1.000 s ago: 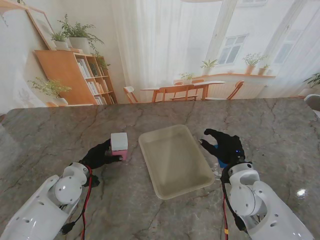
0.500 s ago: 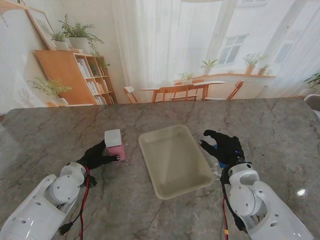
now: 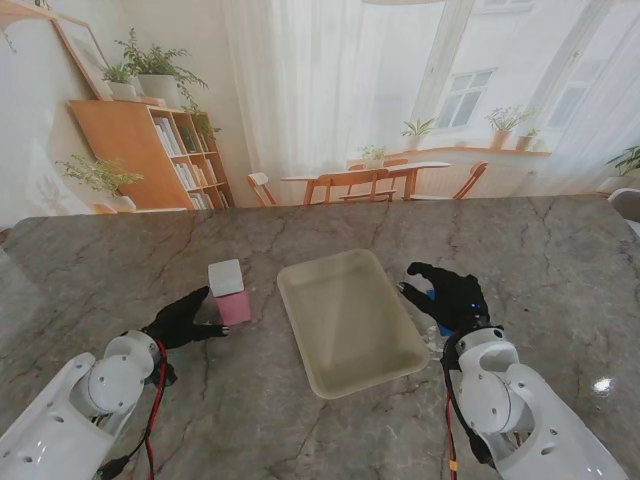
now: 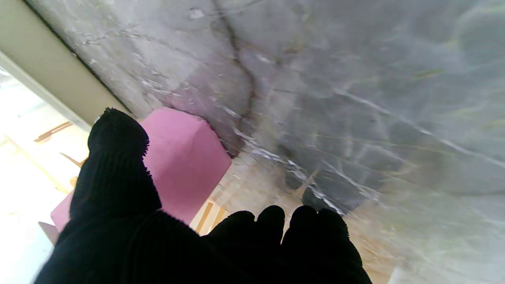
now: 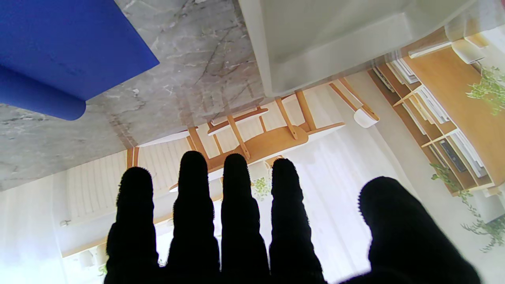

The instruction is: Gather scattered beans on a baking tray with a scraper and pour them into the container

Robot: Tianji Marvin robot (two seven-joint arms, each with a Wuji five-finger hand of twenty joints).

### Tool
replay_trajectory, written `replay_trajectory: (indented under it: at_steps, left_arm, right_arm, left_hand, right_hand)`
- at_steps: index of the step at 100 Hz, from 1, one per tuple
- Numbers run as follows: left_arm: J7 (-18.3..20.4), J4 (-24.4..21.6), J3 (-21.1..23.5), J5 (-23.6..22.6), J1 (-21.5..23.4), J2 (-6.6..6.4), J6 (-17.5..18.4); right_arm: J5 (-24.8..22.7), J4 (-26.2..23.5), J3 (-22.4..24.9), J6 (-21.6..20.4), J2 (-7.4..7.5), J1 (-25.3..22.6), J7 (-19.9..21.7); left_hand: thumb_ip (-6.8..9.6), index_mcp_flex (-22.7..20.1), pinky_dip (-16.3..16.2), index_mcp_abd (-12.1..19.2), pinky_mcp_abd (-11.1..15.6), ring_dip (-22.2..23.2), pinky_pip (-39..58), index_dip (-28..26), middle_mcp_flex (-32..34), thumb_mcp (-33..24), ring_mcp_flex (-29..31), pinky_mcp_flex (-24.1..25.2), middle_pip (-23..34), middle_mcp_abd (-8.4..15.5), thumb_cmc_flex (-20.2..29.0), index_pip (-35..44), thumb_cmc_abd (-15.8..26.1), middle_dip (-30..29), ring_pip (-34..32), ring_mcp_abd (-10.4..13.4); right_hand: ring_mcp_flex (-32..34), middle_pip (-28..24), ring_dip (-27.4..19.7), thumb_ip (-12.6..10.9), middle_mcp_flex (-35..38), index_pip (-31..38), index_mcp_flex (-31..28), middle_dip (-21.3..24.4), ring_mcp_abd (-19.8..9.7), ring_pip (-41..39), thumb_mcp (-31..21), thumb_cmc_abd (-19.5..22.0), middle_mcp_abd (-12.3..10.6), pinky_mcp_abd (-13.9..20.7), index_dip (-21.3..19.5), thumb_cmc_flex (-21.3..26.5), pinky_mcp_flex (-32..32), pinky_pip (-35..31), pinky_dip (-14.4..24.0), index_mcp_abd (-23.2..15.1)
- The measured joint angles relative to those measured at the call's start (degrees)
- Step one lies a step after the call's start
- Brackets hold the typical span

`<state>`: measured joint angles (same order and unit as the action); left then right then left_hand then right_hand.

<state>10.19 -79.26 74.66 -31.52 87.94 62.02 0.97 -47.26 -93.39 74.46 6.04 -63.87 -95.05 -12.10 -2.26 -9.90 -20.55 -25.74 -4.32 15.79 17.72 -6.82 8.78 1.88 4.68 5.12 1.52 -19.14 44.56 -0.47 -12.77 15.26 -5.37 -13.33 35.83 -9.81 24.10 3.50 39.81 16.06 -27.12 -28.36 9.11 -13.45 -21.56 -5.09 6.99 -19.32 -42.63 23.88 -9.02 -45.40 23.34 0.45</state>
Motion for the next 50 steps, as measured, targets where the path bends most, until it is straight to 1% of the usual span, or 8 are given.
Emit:
replay_trajectory:
  at_steps: [16, 20, 22, 27, 30, 32, 42, 50]
  left_arm:
    - [-1.13, -0.81, 1.52, -1.47, 1.75, -0.18, -0.36]
    - [-1.19, -1.21, 2.13, -2.78, 2.27, -0.18, -0.5]
    - [-1.19, -1.52, 2.54, -3.64, 2.62, -0.18, -0.59]
    - [-1.18, -2.89, 4.16, -6.47, 3.99, -0.16, -1.01]
    - [-1.22, -3.97, 5.35, -7.69, 5.06, -0.14, -1.5]
    - [-1.34, -4.88, 6.24, -8.41, 5.97, -0.13, -1.97]
    - [-3.46, -10.03, 10.5, -11.8, 11.22, -0.12, -3.72]
    - [-7.14, -14.27, 13.6, -18.85, 15.97, -0.12, -3.49]
  right_arm:
    - [-0.06, -0.03, 0.06, 0.36, 0.0, -0.14, 0.02]
    - [-0.15, -0.08, 0.12, 0.44, 0.0, -0.22, 0.02]
    - [-0.22, -0.11, 0.16, 0.47, 0.0, -0.28, 0.02]
    - [-0.42, -0.2, 0.38, 0.54, -0.01, -0.48, -0.08]
    - [-0.51, -0.26, 0.55, 0.6, -0.02, -0.63, -0.18]
    - [-0.56, -0.32, 0.68, 0.66, -0.03, -0.75, -0.26]
    - [-0.61, -0.65, 1.35, 0.9, -0.09, -1.39, -0.75]
    - [-0.61, -1.08, 2.05, 0.94, -0.19, -2.08, -1.27]
  left_hand:
    - [0.01, -0.01, 0.0, -0.01, -0.32, -0.01, -0.26, 0.82, -0.01, 0.0, 0.16, -0.16, 0.0, 0.0, 0.0, -0.02, 0.0, 0.0, 0.0, 0.0]
    - [0.01, -0.01, 0.0, -0.01, -1.82, -0.01, -0.26, 1.05, -0.01, 0.0, 0.85, -0.75, 0.0, 0.0, 0.0, -0.02, 0.0, 0.0, -0.07, -0.78]
    - [0.01, -0.01, 0.0, -0.01, -4.77, -0.01, -0.28, 1.45, -0.01, 0.0, 0.85, -0.8, 0.0, 0.0, 0.0, -0.02, 0.0, 0.0, -0.61, -2.25]
    - [0.01, -0.01, 0.0, -0.01, -16.28, 0.06, -0.31, 1.5, -0.01, 0.0, 0.85, -1.35, 0.0, 0.0, 0.0, -0.02, 0.0, 0.0, -1.03, -4.42]
    - [0.01, -0.01, -0.09, -0.01, -20.7, 0.06, 0.7, 1.5, -0.01, 0.0, 0.85, -2.46, 0.0, 0.0, 0.0, -0.02, -0.01, 0.0, -1.04, -4.91]
    - [0.01, -0.01, -0.09, -0.01, -22.28, 0.06, 0.7, 1.51, -0.01, 0.0, 0.85, -2.5, 0.0, 0.0, 0.0, -0.02, -0.01, 0.0, -1.04, -4.92]
    - [0.01, -0.01, -0.3, 0.01, -22.63, 0.07, 0.7, 0.28, -0.01, -0.01, 0.92, -2.92, 0.02, 0.02, 1.11, 0.03, -0.02, 0.0, -1.04, -4.92]
    - [0.01, -0.04, -1.66, 0.55, -21.18, 1.07, 0.64, -3.24, 1.16, -0.01, 1.81, -3.63, 0.18, 0.44, 1.64, 0.16, -0.05, 0.0, -1.25, -4.3]
  right_hand:
    - [0.0, 0.0, 0.02, 0.0, 0.0, 0.0, 0.0, 0.0, 0.0, 0.0, 0.0, 0.0, 0.01, 0.0, 0.01, 0.0, 0.0, 0.03, 0.0, 0.0]
    - [0.0, 0.0, 0.02, 0.0, 0.0, 0.0, 0.0, 0.0, 0.0, 0.0, 0.0, 0.0, 0.01, 0.0, 0.01, 0.0, 0.0, 0.03, 0.0, 0.0]
    - [0.0, 0.0, 0.02, 0.0, 0.0, 0.0, 0.0, 0.0, 0.0, 0.0, 0.0, 0.0, 0.01, 0.0, 0.01, 0.0, 0.0, 0.04, 0.01, 0.0]
    - [0.0, 0.0, 0.03, -0.01, 0.0, 0.0, 0.0, 0.0, 0.0, 0.0, 0.0, 0.0, 0.01, 0.0, 0.01, 0.0, 0.0, 0.04, 0.01, 0.0]
    - [0.0, 0.0, 0.02, -0.01, 0.0, 0.0, 0.0, 0.0, 0.0, 0.0, 0.0, 0.0, 0.01, 0.0, 0.01, 0.0, 0.0, 0.04, 0.01, 0.0]
    - [0.0, 0.0, 0.03, -0.01, 0.0, 0.0, 0.0, 0.0, 0.0, 0.0, 0.0, 0.0, 0.01, 0.0, 0.01, 0.0, 0.0, 0.04, 0.01, 0.0]
    - [0.0, 0.0, 0.03, -0.01, 0.0, 0.0, 0.0, 0.0, 0.0, 0.0, 0.0, 0.0, 0.01, 0.0, 0.02, 0.0, 0.0, 0.04, 0.01, 0.0]
    - [0.0, 0.0, 0.03, -0.01, 0.0, 0.0, 0.0, 0.0, 0.0, -0.01, 0.0, 0.0, 0.01, 0.0, 0.03, 0.01, 0.0, 0.05, 0.03, 0.0]
